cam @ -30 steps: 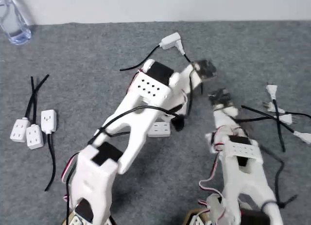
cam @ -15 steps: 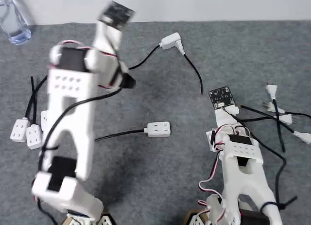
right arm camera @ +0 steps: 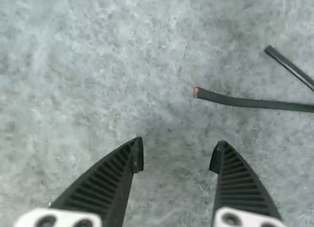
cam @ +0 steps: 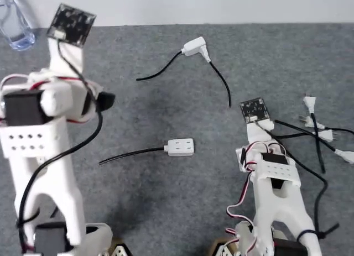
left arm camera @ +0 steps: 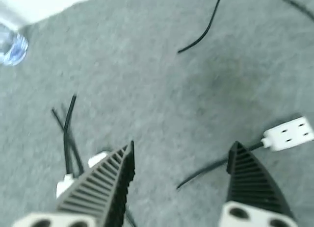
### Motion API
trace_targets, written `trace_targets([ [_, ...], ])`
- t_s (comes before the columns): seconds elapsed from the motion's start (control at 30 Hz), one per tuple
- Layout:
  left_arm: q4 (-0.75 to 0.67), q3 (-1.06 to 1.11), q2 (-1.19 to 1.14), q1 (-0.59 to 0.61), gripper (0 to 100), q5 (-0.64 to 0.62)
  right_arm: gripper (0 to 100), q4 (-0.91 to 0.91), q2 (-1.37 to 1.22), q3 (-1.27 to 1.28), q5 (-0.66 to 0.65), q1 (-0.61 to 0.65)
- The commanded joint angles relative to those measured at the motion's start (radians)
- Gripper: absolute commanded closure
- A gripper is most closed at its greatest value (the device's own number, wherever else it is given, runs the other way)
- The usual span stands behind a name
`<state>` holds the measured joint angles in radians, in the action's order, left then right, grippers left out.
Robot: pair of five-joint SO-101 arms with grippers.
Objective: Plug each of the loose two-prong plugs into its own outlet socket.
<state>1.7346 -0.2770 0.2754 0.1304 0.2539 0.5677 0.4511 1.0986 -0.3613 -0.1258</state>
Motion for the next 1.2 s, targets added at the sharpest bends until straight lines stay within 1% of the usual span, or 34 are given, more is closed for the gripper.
trace_targets([
  [0.0, 0.017, 0.081, 0.098, 0.074, 71, 0.020, 77.2, 0.054, 0.024, -0.114, 0.021, -0.004],
  [0.17, -0.003, 0.228, 0.169, 0.132, 71, 0.018, 77.2, 0.128, 0.027, -0.206, 0.021, -0.002],
  [0.27, -0.074, 0.377, 0.219, 0.155, 71, 0.017, 77.2, 0.162, 0.081, -0.230, 0.021, -0.008],
  [0.37, -0.204, 0.596, 0.278, 0.149, 71, 0.003, 77.2, 0.219, 0.214, -0.232, 0.018, -0.008],
  [0.47, -0.400, 0.848, 0.356, 0.147, 71, -0.071, 77.2, 0.300, 0.403, -0.232, 0.018, -0.002],
  [0.57, -0.562, 1.053, 0.456, 0.152, 71, -0.107, 77.2, 0.381, 0.604, -0.222, 0.020, -0.001],
  [0.73, -0.715, 1.316, 0.644, 0.147, 71, -0.163, 77.2, 0.437, 0.903, -0.097, 0.017, -0.001],
  [0.83, -0.758, 1.423, 0.753, 0.149, 71, -0.164, 77.2, 0.437, 1.059, 0.023, 0.021, -0.001],
  [1.03, -0.763, 1.554, 0.939, 0.150, 71, -0.167, 77.2, 0.437, 1.313, 0.206, 0.021, -0.001],
  [1.1, -0.770, 1.592, 0.997, 0.150, 71, -0.167, 77.2, 0.437, 1.366, 0.244, 0.021, -0.001],
  [1.17, -0.790, 1.638, 1.054, 0.149, 71, -0.167, 77.2, 0.435, 1.365, 0.259, 0.021, -0.001],
])
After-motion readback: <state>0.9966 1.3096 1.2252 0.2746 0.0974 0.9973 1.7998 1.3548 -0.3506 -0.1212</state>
